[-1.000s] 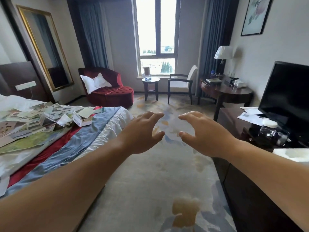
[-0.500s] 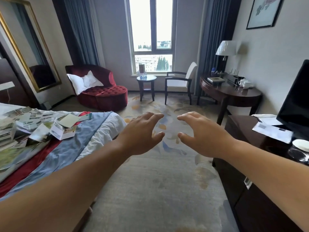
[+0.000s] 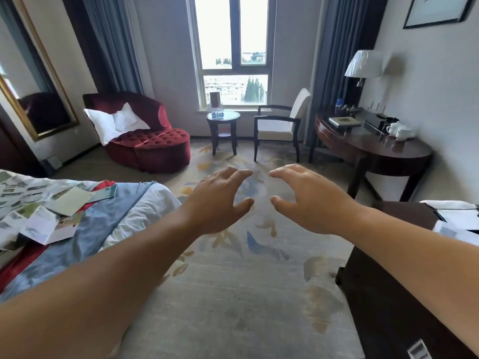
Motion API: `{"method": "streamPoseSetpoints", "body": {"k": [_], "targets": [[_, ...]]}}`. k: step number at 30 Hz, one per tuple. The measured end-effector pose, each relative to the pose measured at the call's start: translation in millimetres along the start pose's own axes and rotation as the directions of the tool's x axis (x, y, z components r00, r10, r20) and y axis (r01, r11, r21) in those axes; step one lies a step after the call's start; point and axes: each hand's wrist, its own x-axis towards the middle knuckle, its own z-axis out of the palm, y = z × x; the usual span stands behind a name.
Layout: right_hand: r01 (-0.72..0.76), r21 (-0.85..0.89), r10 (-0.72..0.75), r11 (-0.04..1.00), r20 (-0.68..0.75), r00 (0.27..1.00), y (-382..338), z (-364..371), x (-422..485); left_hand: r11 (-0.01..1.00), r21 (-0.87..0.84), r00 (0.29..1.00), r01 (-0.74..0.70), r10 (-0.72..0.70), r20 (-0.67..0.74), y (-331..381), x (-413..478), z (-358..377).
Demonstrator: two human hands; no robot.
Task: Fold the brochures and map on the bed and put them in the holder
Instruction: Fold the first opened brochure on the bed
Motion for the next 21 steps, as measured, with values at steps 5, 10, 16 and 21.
{"method": "streamPoseSetpoints", "body": {"k": [5,10,16,21], "targets": [[0.013,0.023,-0.013,1.0,0.0,1.0,73,9,90,0.999,0.013,0.999,0.035,-0.035,0.02,-29,94,35],[0.035,0.046,-0.037,0.998,0.038,0.999,121,22,176,0.997,0.012,0.997,0.076,-0.076,0.028,-72,170,57],[0.058,0.047,-0.059,0.997,0.032,0.998,155,54,280,0.995,0.017,0.995,0.098,-0.099,0.029,-143,250,84],[0.065,0.035,-0.066,0.997,0.027,0.997,171,86,373,0.996,0.01,0.996,0.086,-0.087,0.032,-217,314,106]]}}
